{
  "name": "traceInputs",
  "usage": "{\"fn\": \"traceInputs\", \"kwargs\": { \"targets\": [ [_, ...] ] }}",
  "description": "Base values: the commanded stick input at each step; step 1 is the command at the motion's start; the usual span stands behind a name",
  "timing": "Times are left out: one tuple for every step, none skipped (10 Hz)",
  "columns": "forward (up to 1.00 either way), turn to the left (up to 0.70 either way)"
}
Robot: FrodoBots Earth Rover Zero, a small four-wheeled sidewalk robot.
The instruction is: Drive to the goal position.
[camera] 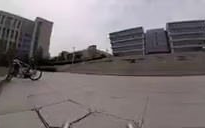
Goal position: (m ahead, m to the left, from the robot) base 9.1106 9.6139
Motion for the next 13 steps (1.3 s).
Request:
{"fn": "traceInputs", "kwargs": {
  "targets": [
    [0.85, 0.00],
    [0.85, 0.00],
    [0.85, 0.00],
    [0.85, 0.00],
    [0.85, 0.00],
    [0.85, 0.00],
    [0.85, 0.00],
    [0.85, 0.00],
    [0.85, 0.00],
    [0.85, 0.00],
    [0.85, 0.00],
    [0.85, 0.00],
    [0.85, 0.00]
  ]
}}
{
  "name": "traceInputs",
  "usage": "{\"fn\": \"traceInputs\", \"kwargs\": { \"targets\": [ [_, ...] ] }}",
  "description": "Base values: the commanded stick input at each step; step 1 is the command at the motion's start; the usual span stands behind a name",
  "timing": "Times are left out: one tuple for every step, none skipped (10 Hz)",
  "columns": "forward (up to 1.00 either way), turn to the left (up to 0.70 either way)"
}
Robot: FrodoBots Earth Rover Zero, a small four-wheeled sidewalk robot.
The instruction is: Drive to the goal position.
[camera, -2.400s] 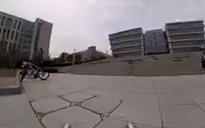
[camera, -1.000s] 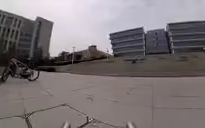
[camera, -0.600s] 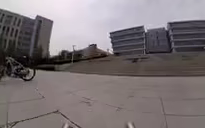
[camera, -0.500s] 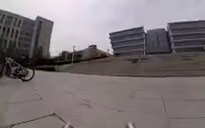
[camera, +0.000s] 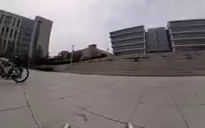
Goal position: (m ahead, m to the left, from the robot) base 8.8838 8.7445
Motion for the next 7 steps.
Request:
{"fn": "traceInputs", "kwargs": {
  "targets": [
    [0.85, 0.00],
    [0.85, 0.00],
    [0.85, 0.00],
    [0.85, 0.00],
    [0.85, 0.00],
    [0.85, 0.00],
    [0.85, 0.00]
  ]
}}
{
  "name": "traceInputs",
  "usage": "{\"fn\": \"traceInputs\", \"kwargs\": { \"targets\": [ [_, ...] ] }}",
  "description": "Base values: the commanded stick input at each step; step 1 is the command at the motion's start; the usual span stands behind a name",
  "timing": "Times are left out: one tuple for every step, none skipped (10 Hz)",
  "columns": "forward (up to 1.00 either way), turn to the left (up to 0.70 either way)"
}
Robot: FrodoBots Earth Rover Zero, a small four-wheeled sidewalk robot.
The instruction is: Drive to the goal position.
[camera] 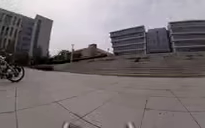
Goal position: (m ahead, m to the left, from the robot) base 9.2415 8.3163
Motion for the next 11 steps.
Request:
{"fn": "traceInputs", "kwargs": {
  "targets": [
    [0.85, 0.00],
    [0.85, 0.00],
    [0.85, 0.00],
    [0.85, 0.00],
    [0.85, 0.00],
    [0.85, 0.00],
    [0.85, 0.00],
    [0.85, 0.00],
    [0.85, 0.00],
    [0.85, 0.00],
    [0.85, 0.00]
  ]
}}
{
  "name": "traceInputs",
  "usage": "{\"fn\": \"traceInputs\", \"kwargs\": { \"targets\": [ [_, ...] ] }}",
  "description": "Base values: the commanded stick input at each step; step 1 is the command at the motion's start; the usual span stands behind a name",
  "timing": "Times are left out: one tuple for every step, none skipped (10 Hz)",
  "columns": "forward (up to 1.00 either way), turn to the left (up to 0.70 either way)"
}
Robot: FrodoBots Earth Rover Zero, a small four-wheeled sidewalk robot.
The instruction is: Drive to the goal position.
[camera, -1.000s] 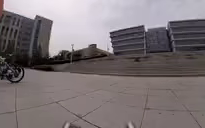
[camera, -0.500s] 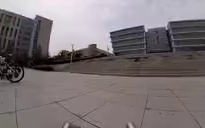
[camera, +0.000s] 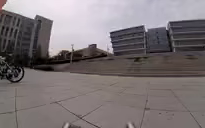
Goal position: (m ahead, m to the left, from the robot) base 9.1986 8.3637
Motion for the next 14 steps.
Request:
{"fn": "traceInputs", "kwargs": {
  "targets": [
    [0.85, 0.00],
    [0.85, 0.00],
    [0.85, 0.00],
    [0.85, 0.00],
    [0.85, 0.00],
    [0.85, 0.00],
    [0.85, 0.00],
    [0.85, 0.00],
    [0.85, 0.00],
    [0.85, 0.00],
    [0.85, 0.00],
    [0.85, 0.00],
    [0.85, 0.00],
    [0.85, 0.00]
  ]
}}
